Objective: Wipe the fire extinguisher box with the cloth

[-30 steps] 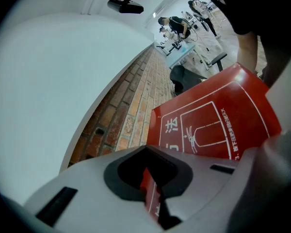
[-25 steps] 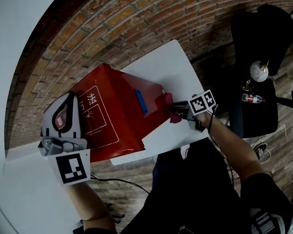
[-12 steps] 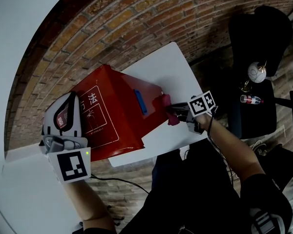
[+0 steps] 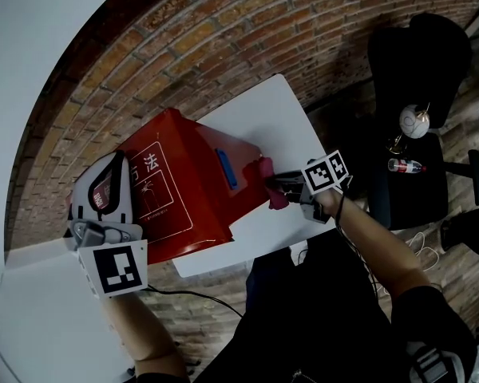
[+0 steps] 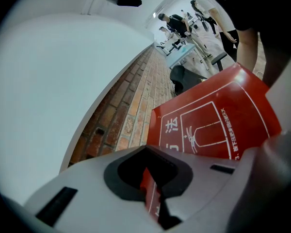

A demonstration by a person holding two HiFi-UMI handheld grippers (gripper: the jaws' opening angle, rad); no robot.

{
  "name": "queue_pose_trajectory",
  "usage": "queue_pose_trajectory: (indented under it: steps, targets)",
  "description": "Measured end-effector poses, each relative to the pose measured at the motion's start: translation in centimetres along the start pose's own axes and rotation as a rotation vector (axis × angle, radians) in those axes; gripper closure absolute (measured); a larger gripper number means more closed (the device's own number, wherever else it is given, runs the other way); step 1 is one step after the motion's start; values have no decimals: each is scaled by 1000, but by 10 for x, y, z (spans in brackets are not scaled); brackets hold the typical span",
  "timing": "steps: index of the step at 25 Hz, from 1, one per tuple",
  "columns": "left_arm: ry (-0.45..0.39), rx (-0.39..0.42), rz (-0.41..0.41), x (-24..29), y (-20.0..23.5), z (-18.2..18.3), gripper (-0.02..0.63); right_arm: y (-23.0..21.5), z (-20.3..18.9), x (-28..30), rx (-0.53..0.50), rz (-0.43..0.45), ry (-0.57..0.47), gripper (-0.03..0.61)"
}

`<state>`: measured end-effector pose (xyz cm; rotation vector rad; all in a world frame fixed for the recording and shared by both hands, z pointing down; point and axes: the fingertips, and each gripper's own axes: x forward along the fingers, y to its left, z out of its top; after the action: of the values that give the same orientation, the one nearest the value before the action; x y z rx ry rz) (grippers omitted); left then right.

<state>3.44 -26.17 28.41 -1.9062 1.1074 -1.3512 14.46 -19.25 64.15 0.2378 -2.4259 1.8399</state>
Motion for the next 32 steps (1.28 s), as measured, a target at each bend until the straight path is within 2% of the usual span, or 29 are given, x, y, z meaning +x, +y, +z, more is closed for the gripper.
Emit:
queue_pose_trajectory:
  steps: [32]
  targets:
    - [-2, -15, 2, -1, 1, 1, 594, 60, 14, -12, 6, 71, -40, 517]
